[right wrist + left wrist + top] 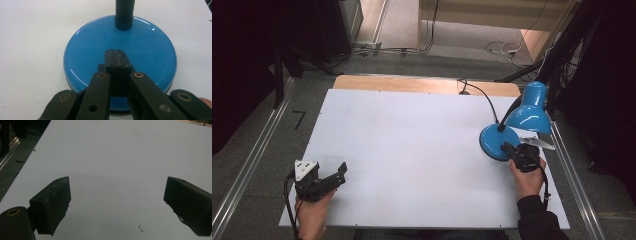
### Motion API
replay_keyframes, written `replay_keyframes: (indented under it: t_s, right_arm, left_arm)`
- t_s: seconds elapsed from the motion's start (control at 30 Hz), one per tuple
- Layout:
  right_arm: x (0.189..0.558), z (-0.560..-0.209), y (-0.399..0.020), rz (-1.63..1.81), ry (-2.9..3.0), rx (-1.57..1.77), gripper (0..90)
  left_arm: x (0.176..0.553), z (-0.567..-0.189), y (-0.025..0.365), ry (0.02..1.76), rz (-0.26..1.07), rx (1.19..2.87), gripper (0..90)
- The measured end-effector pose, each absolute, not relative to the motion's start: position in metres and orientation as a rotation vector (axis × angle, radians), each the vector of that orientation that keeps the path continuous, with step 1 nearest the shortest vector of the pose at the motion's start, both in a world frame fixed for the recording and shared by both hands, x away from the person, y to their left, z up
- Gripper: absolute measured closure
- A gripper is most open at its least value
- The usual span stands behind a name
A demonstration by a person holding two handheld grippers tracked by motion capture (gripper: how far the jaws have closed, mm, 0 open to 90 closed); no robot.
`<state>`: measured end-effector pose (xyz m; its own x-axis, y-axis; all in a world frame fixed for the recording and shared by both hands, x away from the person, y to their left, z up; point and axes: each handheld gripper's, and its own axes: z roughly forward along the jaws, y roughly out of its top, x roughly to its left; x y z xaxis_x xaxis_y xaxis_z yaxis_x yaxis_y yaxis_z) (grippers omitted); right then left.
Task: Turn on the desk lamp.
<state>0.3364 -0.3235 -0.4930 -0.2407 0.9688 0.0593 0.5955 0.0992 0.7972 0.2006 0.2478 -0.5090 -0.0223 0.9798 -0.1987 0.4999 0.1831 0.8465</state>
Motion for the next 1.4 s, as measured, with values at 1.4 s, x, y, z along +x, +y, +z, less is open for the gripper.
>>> replay_keyframes:
  t_s: [1.4]
  right_arm:
    - [0.3337, -0.495, -0.3201, 0.967, 1.885, 1.49, 87.6]
  left_arm:
    - [0.2001, -0.5094, 0.2482, 1.646, 0.731, 1.425, 7.9]
